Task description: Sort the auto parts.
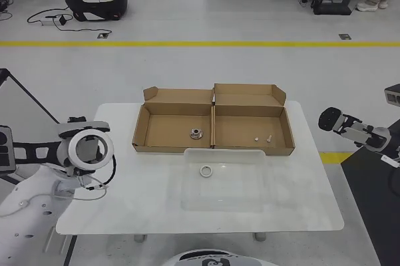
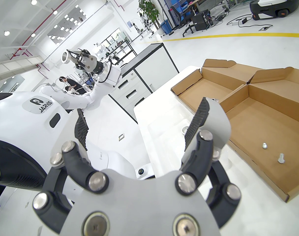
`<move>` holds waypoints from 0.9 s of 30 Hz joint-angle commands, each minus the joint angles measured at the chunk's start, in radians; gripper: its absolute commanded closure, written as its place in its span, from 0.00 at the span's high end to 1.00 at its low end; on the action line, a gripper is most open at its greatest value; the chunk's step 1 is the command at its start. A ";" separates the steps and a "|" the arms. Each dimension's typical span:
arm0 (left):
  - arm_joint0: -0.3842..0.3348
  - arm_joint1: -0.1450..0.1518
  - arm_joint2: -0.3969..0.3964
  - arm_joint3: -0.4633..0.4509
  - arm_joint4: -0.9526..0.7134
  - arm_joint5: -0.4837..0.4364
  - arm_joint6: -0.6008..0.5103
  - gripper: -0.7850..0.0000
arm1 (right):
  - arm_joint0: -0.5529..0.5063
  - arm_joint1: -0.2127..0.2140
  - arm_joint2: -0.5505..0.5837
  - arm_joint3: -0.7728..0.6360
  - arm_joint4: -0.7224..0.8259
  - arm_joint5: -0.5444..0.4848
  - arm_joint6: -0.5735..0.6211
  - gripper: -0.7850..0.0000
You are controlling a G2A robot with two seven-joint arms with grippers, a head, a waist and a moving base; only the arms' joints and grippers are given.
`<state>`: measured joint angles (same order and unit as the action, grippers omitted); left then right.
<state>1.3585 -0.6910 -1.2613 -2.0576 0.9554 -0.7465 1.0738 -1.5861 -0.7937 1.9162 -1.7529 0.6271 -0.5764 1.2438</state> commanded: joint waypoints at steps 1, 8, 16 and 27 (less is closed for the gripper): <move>-0.003 -0.005 -0.002 0.002 -0.008 -0.005 -0.005 0.00 | 0.000 0.000 0.000 0.000 0.000 0.000 0.000 1.00; -0.007 -0.007 -0.007 0.004 0.005 -0.010 -0.010 0.00 | 0.000 0.000 0.000 0.000 0.000 0.000 0.000 1.00; -0.007 -0.007 -0.007 0.004 0.005 -0.010 -0.010 0.00 | 0.000 0.000 0.000 0.000 0.000 0.000 0.000 1.00; -0.096 -0.042 0.079 0.042 -0.023 0.051 -0.376 0.00 | 0.000 0.000 0.000 0.000 0.000 0.000 0.000 1.00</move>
<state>1.2680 -0.7301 -1.1940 -2.0247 0.9287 -0.6966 0.7309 -1.5861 -0.7937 1.9162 -1.7529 0.6271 -0.5764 1.2438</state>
